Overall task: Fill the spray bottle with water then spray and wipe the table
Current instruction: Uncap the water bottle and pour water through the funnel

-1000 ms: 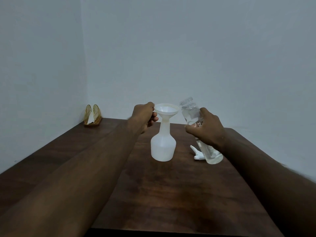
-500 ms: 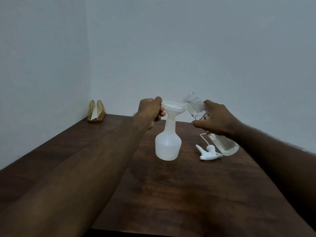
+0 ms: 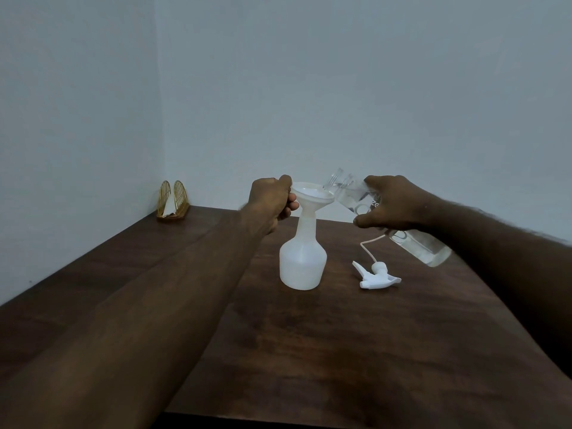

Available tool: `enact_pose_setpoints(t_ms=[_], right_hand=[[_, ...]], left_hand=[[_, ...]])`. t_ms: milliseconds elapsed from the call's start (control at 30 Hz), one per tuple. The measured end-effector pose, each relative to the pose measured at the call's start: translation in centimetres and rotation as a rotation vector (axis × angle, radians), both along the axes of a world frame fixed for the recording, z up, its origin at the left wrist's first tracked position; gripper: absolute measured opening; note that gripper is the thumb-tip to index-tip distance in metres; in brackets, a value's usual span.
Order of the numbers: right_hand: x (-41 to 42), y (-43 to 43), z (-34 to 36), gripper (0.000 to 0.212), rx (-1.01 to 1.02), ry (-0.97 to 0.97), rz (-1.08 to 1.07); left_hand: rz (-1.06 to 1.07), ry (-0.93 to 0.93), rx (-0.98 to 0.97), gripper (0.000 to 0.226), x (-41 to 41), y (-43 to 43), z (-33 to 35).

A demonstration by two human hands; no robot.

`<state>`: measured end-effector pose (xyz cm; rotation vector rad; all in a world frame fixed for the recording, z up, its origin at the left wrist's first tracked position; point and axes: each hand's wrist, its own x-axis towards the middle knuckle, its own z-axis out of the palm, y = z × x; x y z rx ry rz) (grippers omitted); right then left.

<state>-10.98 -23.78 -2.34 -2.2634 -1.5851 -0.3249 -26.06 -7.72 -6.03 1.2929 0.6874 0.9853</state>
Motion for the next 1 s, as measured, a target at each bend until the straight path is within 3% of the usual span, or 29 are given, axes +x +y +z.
enact_pose_setpoints(t_ms=[1000], right_hand=[[0.0, 0.9, 1.5, 0.037, -0.094, -0.078, -0.011]], left_hand=[[0.02, 0.03, 0.035, 0.017, 0.0, 0.5, -0.2]])
